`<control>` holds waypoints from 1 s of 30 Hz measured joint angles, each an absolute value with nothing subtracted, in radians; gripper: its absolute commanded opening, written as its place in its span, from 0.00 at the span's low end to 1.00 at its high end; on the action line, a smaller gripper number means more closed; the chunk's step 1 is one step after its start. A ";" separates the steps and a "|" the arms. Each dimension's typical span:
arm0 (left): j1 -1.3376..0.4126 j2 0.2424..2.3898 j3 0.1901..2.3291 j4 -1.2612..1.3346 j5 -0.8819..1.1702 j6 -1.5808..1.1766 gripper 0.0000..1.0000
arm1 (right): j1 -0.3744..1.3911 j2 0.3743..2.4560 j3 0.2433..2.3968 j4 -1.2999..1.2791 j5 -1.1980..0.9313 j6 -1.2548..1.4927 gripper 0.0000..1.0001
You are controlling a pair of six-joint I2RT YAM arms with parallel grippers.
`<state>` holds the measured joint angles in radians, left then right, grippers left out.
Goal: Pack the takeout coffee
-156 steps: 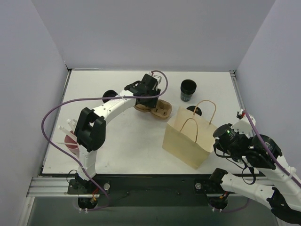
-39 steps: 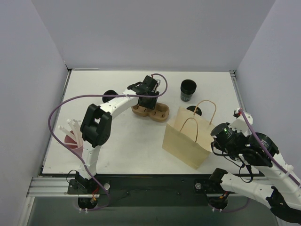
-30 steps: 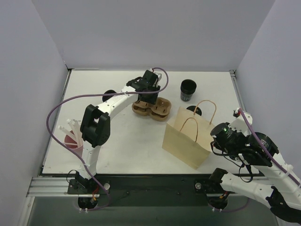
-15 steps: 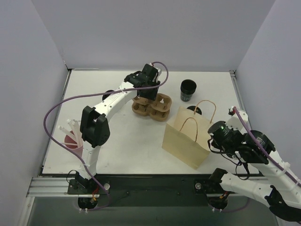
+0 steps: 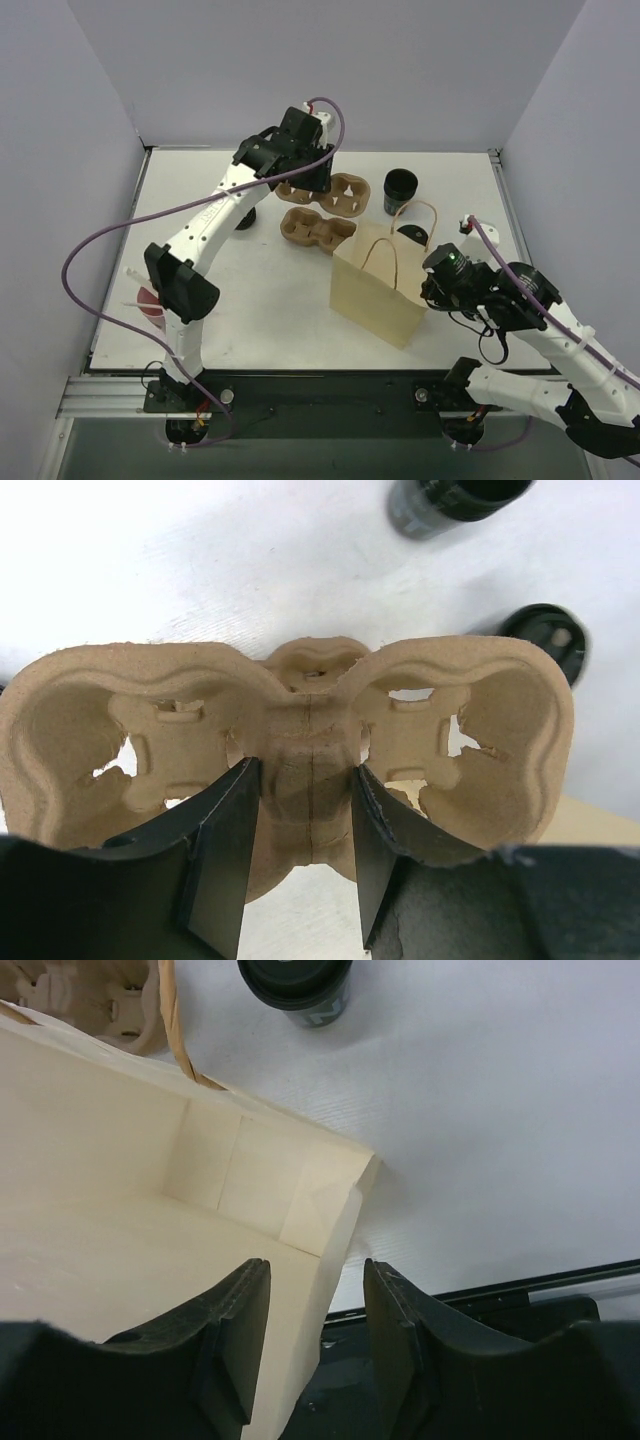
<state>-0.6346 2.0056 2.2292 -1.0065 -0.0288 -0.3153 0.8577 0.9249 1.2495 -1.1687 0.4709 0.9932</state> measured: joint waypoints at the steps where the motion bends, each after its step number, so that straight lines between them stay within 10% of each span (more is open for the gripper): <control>1: -0.635 1.984 2.229 -1.008 -0.017 -0.324 0.35 | 0.858 0.920 1.253 -1.168 0.468 0.994 0.46; 30: -0.804 1.765 2.330 -1.000 0.355 -0.637 0.34 | 0.858 0.678 1.333 -1.084 0.403 0.848 0.49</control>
